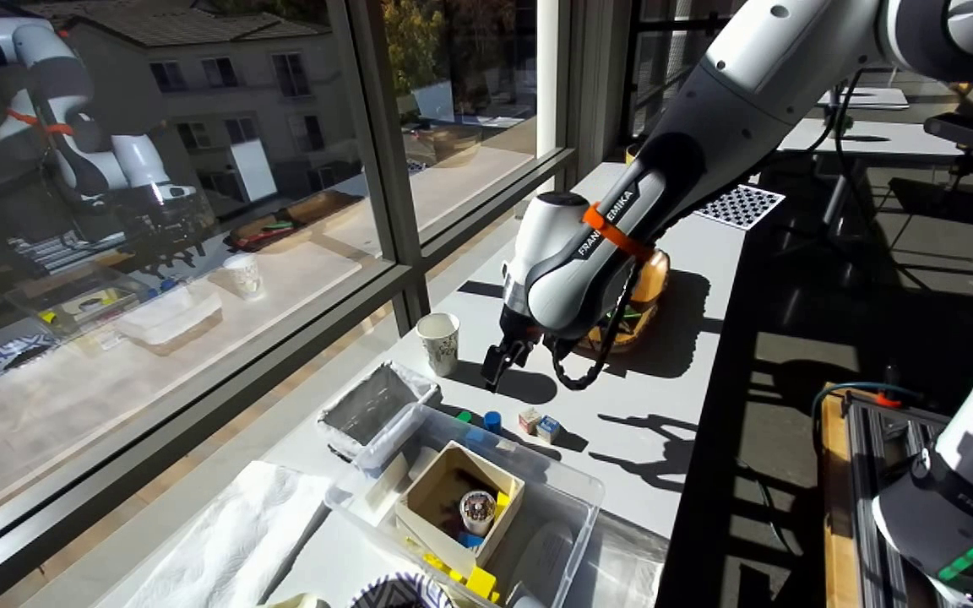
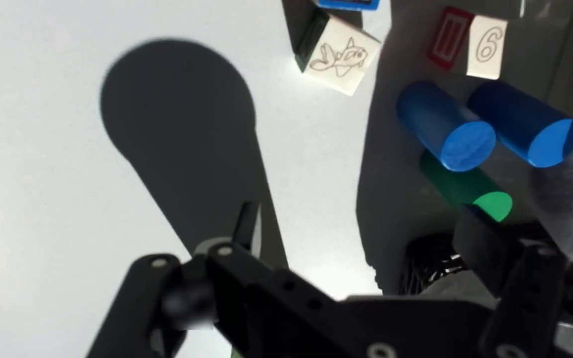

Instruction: Put the furthest toy block on the closest toy block, then put the blue block on the toy block

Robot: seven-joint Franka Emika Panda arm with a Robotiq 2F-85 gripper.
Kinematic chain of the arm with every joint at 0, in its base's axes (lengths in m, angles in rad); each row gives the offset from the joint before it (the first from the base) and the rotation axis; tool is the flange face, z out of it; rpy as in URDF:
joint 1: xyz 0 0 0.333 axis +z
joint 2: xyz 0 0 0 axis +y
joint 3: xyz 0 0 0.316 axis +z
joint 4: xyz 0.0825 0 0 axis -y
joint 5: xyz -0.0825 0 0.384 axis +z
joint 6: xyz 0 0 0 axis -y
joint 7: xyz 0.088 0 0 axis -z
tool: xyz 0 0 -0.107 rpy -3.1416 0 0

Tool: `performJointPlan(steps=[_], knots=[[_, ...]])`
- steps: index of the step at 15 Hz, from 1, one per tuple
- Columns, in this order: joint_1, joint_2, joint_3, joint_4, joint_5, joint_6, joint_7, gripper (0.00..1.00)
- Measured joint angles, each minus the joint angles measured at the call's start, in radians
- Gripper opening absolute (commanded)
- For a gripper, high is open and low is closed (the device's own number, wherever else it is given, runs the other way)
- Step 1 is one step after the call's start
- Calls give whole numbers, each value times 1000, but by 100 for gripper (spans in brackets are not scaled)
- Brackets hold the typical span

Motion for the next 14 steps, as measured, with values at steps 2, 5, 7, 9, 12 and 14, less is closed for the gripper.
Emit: performJointPlan(steps=[2,5,7,9,12,14], knots=[[24,17,-9,-22,-24,44,64,100],[72,20,-43,-53,-51,50,160,100],[89,20,-55,-66,-59,50,201,100],[94,20,-55,-76,-59,50,224,100],[94,20,-52,-84,-59,50,241,100],[93,21,-52,-86,-59,50,248,100]])
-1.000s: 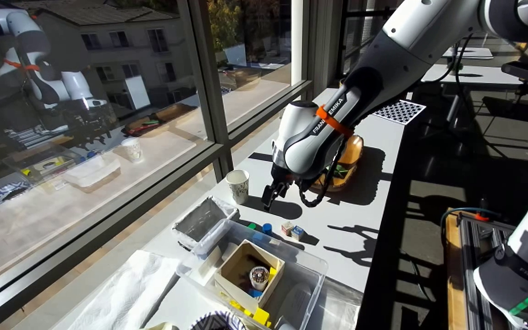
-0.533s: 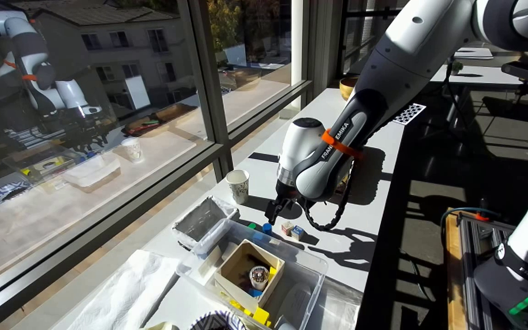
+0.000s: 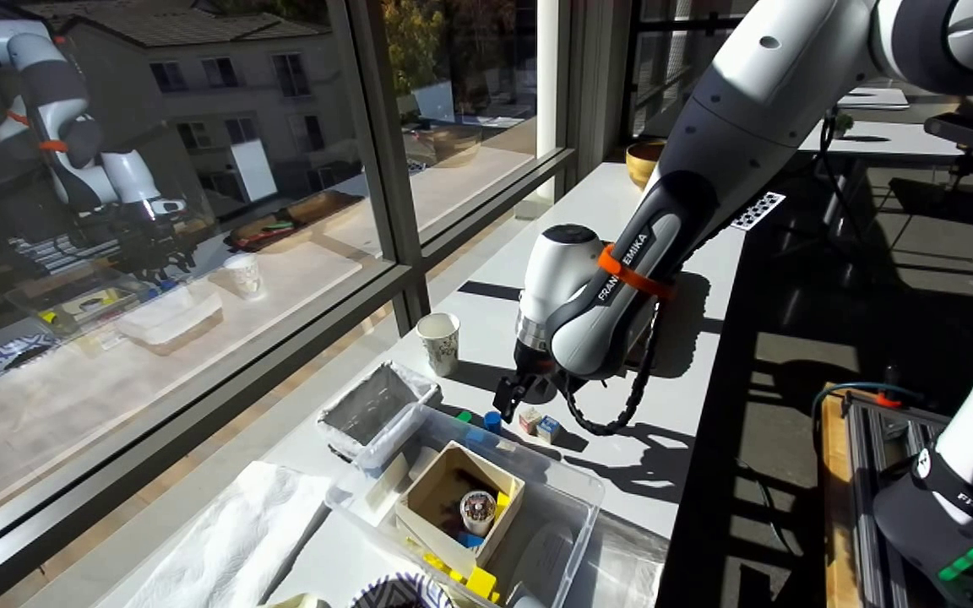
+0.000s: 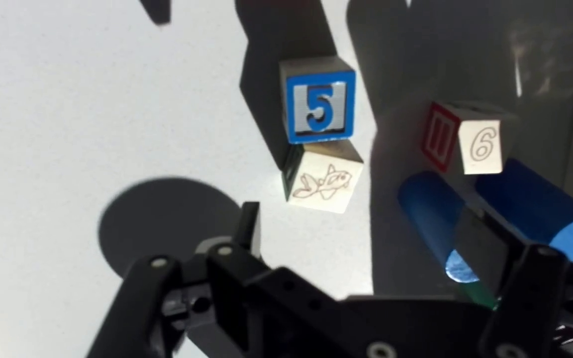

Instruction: Put the furthest toy block on the closest toy block, then put the blue block on the toy block

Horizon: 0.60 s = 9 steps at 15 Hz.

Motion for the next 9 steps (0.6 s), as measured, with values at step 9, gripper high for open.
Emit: performJointPlan(steps=[9], knots=[[-42,31,10,17,0,0,5,91]])
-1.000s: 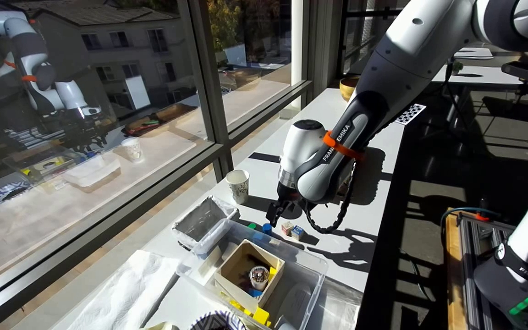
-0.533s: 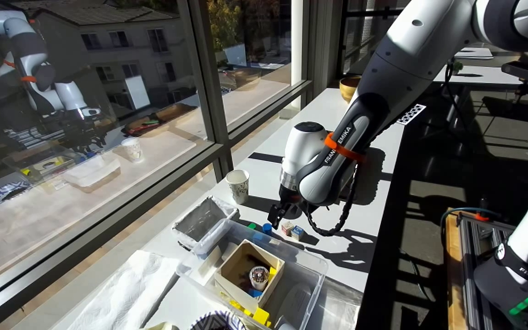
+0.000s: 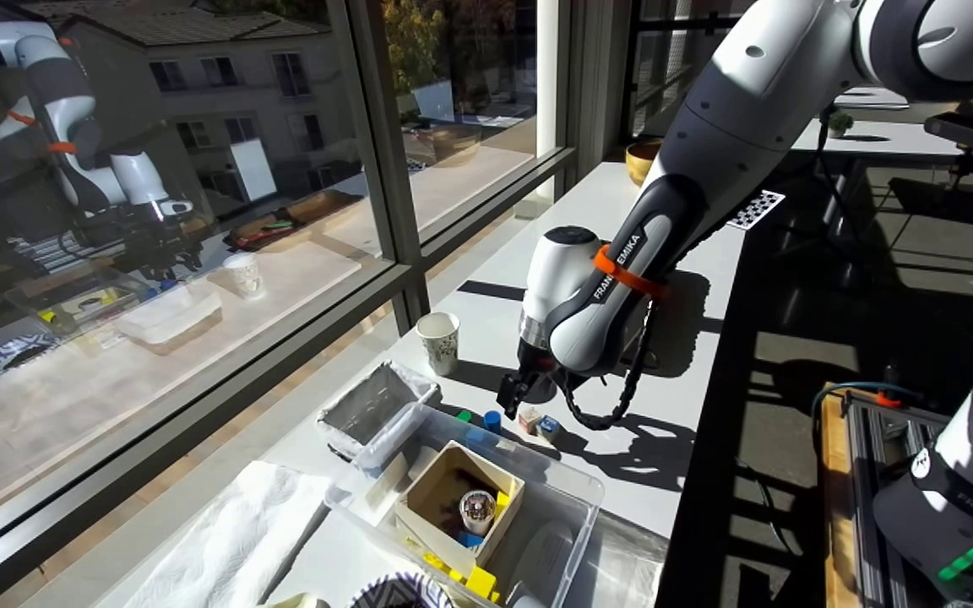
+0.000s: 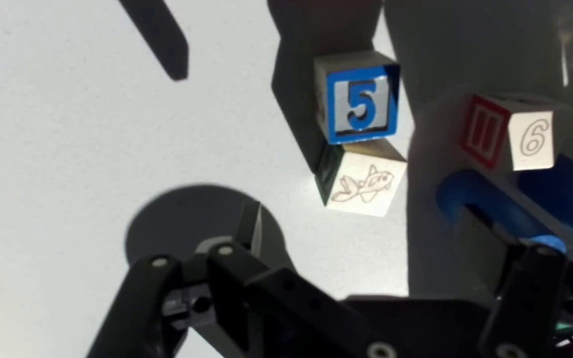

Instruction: Put the furthest toy block on the closest toy block, then put the blue block on the toy block

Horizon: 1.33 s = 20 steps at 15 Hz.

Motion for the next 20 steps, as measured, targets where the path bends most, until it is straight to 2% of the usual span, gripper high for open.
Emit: performJointPlan(steps=[1,3,4,8,9,10,11,12,14,20], knots=[[-6,4,5,3,0,0,0,81],[-19,9,21,7,3,0,-5,72],[-30,10,34,9,6,0,-12,57],[-85,21,103,17,30,-10,-42,50],[-97,23,116,19,38,-12,-50,37],[-106,24,125,20,45,-14,-54,35],[-111,24,129,21,48,-16,-55,29],[-113,24,128,22,50,-17,-55,18],[-115,24,126,24,52,-18,-55,9],[-112,24,118,24,52,-18,-53,9]])
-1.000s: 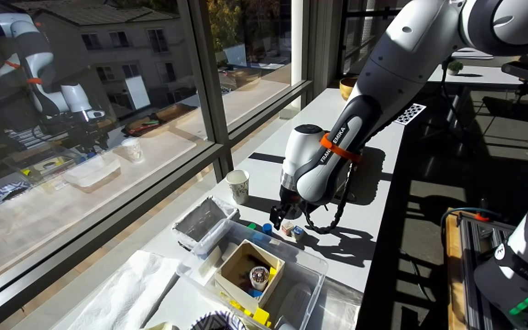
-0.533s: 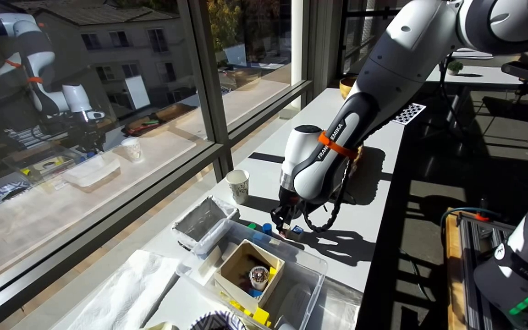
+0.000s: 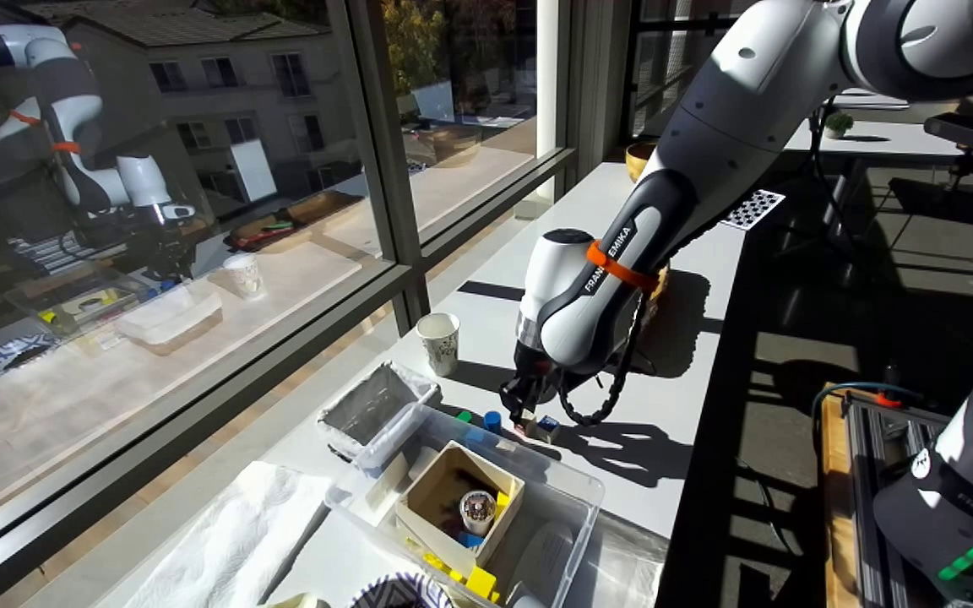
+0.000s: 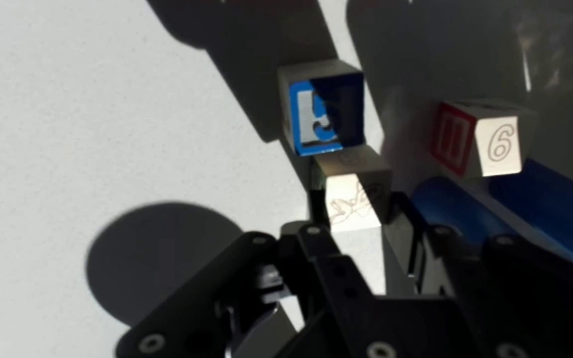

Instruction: Put the furthest toy block on the closest toy block, then put the blue block on the toy block

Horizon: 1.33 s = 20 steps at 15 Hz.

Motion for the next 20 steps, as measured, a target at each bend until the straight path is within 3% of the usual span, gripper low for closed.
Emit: performJointPlan(steps=[6,12,20], knots=[[97,-63,-91,-30,-32,-22,68,9],[202,-177,-178,-74,-130,-144,218,9],[191,-204,-196,-95,-179,-169,236,9]])
